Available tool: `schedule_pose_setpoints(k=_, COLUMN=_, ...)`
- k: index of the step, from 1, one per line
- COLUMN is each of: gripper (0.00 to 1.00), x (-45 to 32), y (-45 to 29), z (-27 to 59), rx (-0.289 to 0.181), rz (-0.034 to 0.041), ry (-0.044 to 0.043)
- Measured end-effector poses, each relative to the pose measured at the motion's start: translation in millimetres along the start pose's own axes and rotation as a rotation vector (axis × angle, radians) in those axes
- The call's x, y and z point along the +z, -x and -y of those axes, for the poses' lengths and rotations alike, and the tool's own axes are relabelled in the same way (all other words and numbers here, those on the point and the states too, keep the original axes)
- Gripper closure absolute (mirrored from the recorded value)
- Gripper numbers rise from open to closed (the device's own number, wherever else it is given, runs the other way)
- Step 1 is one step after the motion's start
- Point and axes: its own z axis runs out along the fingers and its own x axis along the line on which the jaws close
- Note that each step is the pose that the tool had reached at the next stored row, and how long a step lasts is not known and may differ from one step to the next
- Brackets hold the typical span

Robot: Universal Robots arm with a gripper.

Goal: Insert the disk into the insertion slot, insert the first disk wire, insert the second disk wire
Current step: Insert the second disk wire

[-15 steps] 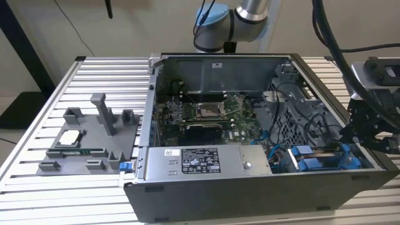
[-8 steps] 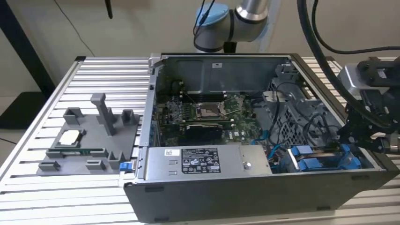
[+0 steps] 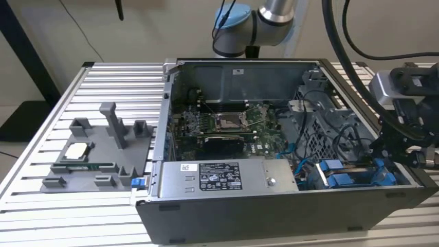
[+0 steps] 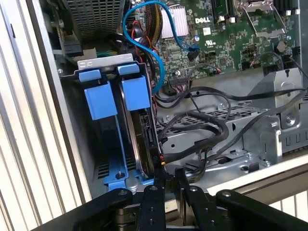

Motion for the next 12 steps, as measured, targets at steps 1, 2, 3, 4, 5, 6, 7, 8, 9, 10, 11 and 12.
schedule_pose_setpoints(k=1, gripper=0.78, x=0.0, y=0.0, z=0.0, rx=0.000, rz=-0.0001, ry=-0.0001)
schedule_pose_setpoints(k=2, gripper=0.78, x=0.1, y=0.0, z=0.0, rx=0.000, rz=-0.0001, ry=-0.0001)
schedule_pose_setpoints(k=3, gripper=0.84, x=0.1, y=0.0, z=0.0, rx=0.000, rz=-0.0001, ry=-0.0001)
schedule_pose_setpoints(k=4, gripper=0.84, x=0.2, y=-0.1, z=0.0, rx=0.000, rz=0.0000, ry=-0.0001)
schedule_pose_setpoints(k=5, gripper=0.84, x=0.3, y=-0.1, z=0.0, rx=0.000, rz=0.0001, ry=-0.0001)
schedule_pose_setpoints(k=6, gripper=0.84, x=0.5, y=-0.1, z=0.0, rx=0.000, rz=0.0001, ry=-0.0001)
schedule_pose_setpoints(k=7, gripper=0.84, x=0.6, y=-0.2, z=0.0, rx=0.001, rz=0.0001, ry=-0.0001)
schedule_pose_setpoints(k=8, gripper=0.84, x=0.7, y=-0.2, z=0.0, rx=0.001, rz=0.0000, ry=-0.0002)
schedule_pose_setpoints(k=9, gripper=0.84, x=0.7, y=-0.2, z=0.0, rx=0.001, rz=0.0001, ry=-0.0001)
schedule_pose_setpoints(k=10, gripper=0.84, x=0.3, y=-0.1, z=0.0, rx=0.001, rz=-0.0001, ry=0.0001)
schedule_pose_setpoints(k=11, gripper=0.84, x=-0.9, y=0.2, z=0.0, rx=0.001, rz=0.0000, ry=0.0006)
schedule_pose_setpoints(k=12, gripper=0.84, x=-3.6, y=0.9, z=0.1, rx=0.001, rz=-0.0001, ry=0.0008)
